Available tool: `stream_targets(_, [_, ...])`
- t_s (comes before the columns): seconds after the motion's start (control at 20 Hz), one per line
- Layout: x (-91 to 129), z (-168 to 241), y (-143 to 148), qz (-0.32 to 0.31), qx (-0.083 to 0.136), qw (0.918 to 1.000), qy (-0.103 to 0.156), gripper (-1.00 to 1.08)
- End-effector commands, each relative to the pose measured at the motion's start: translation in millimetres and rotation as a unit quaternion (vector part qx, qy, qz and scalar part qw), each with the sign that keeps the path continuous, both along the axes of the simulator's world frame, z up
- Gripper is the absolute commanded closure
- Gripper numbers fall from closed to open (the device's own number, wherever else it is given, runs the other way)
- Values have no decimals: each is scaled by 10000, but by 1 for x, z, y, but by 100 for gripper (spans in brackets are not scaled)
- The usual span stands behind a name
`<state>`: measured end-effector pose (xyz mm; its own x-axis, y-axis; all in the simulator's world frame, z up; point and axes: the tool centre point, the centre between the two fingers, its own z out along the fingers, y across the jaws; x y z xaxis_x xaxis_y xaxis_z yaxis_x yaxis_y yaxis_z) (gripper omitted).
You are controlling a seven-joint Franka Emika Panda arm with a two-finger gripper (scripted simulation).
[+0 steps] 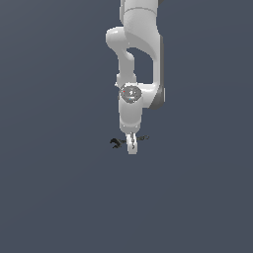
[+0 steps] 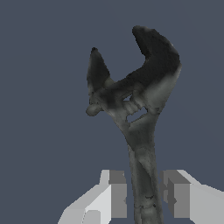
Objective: Pick up the object and move it to a goal position.
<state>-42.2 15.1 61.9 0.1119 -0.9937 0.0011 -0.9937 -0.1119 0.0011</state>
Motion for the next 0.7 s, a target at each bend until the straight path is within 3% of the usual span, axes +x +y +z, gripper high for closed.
stream_targets(0.0, [10,17,13,1,-2,10000,-3,108])
stream_targets(0.65, [34,56,43,11,0,10000,-5,108])
